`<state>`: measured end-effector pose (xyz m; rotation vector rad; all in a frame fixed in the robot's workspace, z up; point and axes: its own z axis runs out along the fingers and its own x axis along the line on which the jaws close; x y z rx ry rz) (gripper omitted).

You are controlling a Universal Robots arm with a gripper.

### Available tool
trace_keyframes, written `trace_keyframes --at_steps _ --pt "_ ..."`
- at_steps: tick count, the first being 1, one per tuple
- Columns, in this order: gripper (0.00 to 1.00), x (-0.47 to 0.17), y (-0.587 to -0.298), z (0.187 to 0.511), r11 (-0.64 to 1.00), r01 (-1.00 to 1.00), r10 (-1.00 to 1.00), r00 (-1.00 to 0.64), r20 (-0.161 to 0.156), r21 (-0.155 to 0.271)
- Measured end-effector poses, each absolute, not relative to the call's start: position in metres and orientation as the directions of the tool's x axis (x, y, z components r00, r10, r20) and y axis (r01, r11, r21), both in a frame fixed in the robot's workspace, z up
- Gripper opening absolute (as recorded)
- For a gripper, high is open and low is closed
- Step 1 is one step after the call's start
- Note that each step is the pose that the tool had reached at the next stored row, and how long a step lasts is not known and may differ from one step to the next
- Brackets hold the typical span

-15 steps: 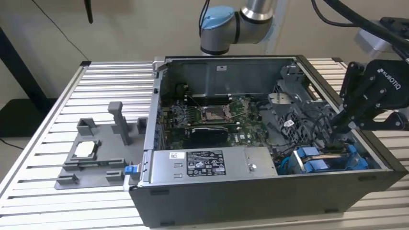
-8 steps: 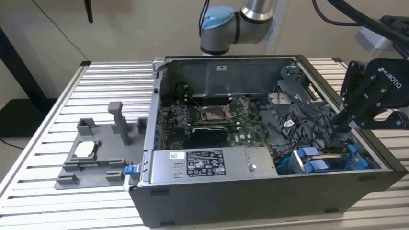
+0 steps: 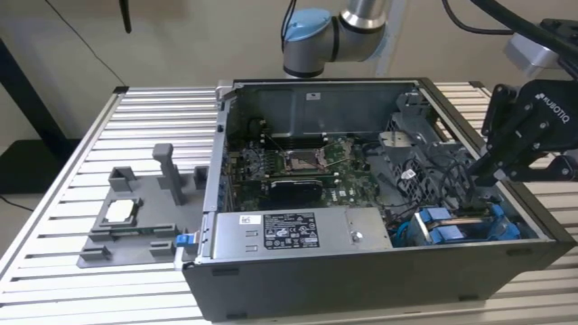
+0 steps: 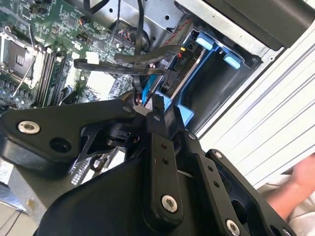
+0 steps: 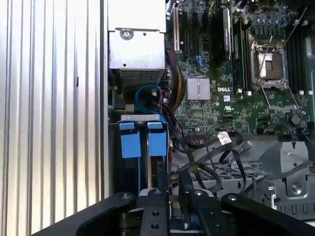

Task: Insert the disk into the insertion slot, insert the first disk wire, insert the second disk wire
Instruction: 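Insert the second disk wire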

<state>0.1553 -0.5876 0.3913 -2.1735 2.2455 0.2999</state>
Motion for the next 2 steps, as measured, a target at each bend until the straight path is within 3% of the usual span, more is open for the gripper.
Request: trace_keyframes --at_steps 2 --pt "0.24 0.1553 -0.5876 0.3918 0.023 -0.991 -0.990 -0.041 -0.134 0.135"
